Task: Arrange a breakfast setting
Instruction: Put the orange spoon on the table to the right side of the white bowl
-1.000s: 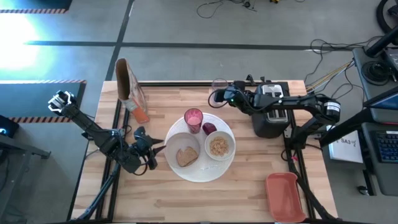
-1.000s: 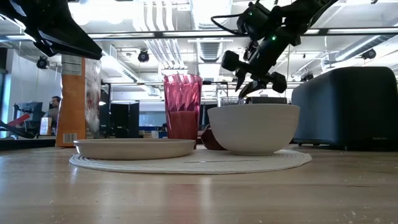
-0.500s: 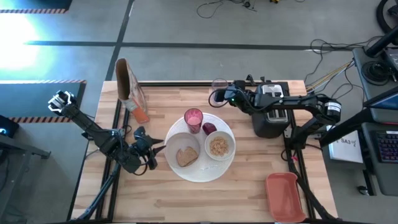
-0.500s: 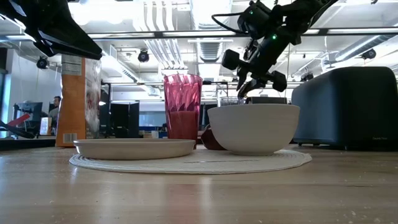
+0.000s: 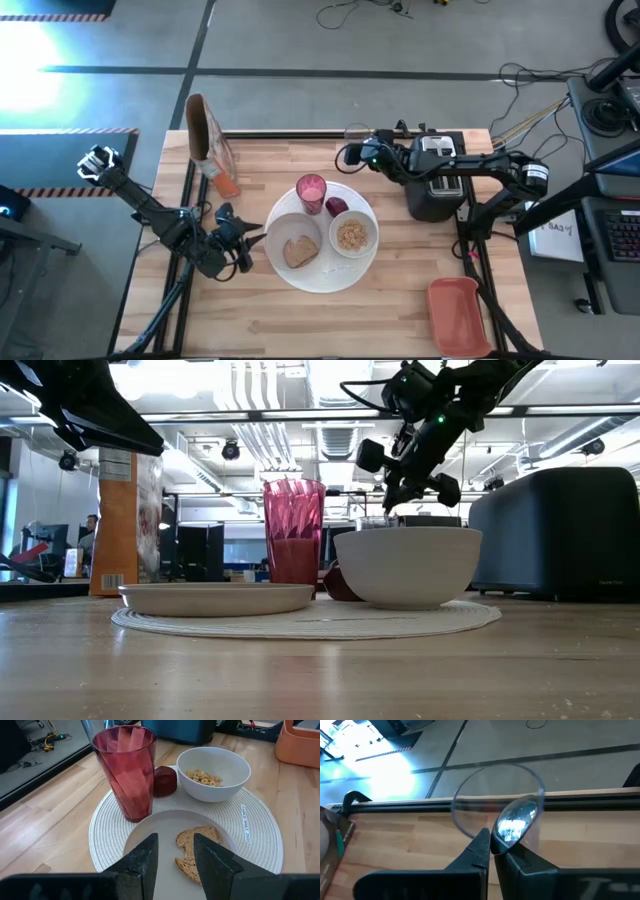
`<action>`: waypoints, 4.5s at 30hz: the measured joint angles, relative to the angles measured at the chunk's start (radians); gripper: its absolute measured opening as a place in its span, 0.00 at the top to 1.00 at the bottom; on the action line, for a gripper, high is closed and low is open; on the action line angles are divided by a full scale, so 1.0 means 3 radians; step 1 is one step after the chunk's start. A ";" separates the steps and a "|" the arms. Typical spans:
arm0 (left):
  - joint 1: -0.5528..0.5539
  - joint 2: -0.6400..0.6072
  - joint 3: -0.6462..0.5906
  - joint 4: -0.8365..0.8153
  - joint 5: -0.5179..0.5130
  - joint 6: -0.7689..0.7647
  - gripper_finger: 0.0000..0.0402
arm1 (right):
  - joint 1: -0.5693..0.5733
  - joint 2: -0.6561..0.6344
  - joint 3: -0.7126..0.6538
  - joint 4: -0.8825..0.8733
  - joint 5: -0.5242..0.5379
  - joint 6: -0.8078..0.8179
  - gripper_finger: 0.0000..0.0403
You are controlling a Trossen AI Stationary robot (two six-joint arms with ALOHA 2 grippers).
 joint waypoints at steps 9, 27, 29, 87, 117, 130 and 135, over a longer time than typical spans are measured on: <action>0.0001 -0.0031 0.0000 -0.0003 -0.0001 0.0001 0.73 | -0.0001 -0.0057 -0.0001 0.0115 -0.0140 -0.0073 0.98; 0.0001 -0.0039 0.0198 -0.0027 -0.0173 0.0260 0.73 | 0.0000 -0.0237 0.0757 -0.0838 -0.0133 -0.0688 0.98; 0.0001 -0.0039 0.0242 -0.0028 -0.0285 0.0374 0.73 | 0.0005 -0.0237 0.0870 -0.0982 -0.0135 -0.0761 0.98; 0.0875 0.0981 0.0505 0.3817 0.0162 0.3886 0.73 | 0.1436 -0.0184 0.2125 -0.0980 -0.1571 -0.2414 0.98; 0.1190 0.1305 0.0506 0.4602 0.0395 0.3801 0.73 | 0.1451 -0.0107 0.2126 -0.0771 -0.1577 -0.2477 0.98; 0.1293 0.1466 0.0506 0.4691 0.0498 0.3629 0.73 | 0.1451 -0.0106 0.2126 -0.0705 -0.1578 -0.2511 0.98; 0.1297 0.1501 0.0506 0.4788 0.0413 0.3682 0.77 | 0.1451 -0.0106 0.2126 -0.0712 -0.1578 -0.2517 0.98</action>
